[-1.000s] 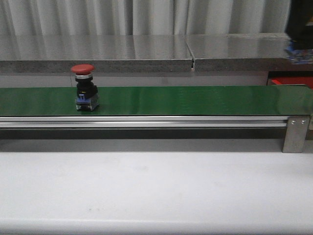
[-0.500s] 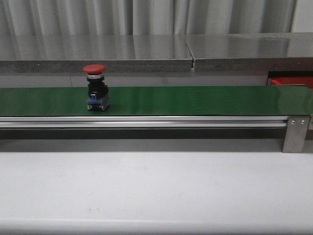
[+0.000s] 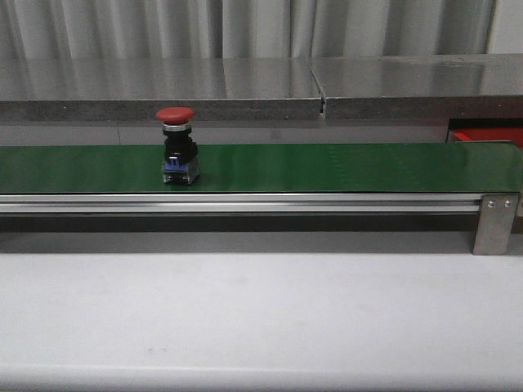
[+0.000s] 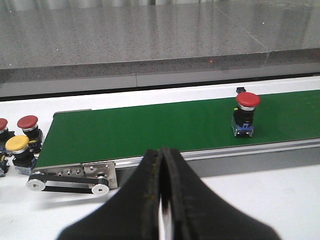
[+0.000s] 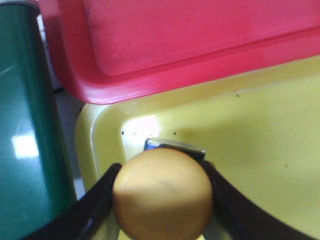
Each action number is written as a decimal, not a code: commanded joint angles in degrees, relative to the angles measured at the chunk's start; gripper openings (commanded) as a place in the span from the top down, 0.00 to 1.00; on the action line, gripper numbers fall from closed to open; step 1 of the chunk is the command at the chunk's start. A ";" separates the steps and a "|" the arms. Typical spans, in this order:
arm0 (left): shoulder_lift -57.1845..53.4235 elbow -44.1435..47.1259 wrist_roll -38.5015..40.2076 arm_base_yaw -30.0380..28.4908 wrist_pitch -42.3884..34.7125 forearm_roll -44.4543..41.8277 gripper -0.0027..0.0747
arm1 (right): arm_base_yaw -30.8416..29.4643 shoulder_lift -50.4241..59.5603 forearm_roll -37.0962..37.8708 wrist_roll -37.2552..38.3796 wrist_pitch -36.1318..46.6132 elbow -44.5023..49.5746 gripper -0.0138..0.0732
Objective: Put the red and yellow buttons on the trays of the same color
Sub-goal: 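Carry the yellow button to the yellow tray and release it, then lower the right gripper onto the red button and close it, then carry the red button to the red tray and release it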
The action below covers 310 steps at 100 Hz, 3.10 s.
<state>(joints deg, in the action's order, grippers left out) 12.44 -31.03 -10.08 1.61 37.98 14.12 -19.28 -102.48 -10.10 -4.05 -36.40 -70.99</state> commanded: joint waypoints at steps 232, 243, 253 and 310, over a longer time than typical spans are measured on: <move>0.78 -1.41 0.29 0.37 -4.48 1.11 0.99 | 43.18 -1.32 -1.88 -12.75 -20.94 -26.49 0.14; 0.78 -1.41 0.29 0.37 -4.48 1.11 0.99 | 43.46 -4.31 -3.63 -12.75 -18.52 -28.17 0.14; 0.78 -1.41 0.29 0.37 -4.48 1.11 0.99 | 43.46 -6.02 -3.96 -12.75 -15.84 -28.22 0.15; 0.78 -1.41 0.29 0.37 -4.48 1.11 0.99 | 43.15 -6.27 -4.47 -12.75 -10.47 -28.22 0.65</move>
<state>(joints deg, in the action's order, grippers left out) 12.44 -31.03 -10.08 1.61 37.98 14.12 24.12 -112.88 -13.70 -16.09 -49.53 -97.33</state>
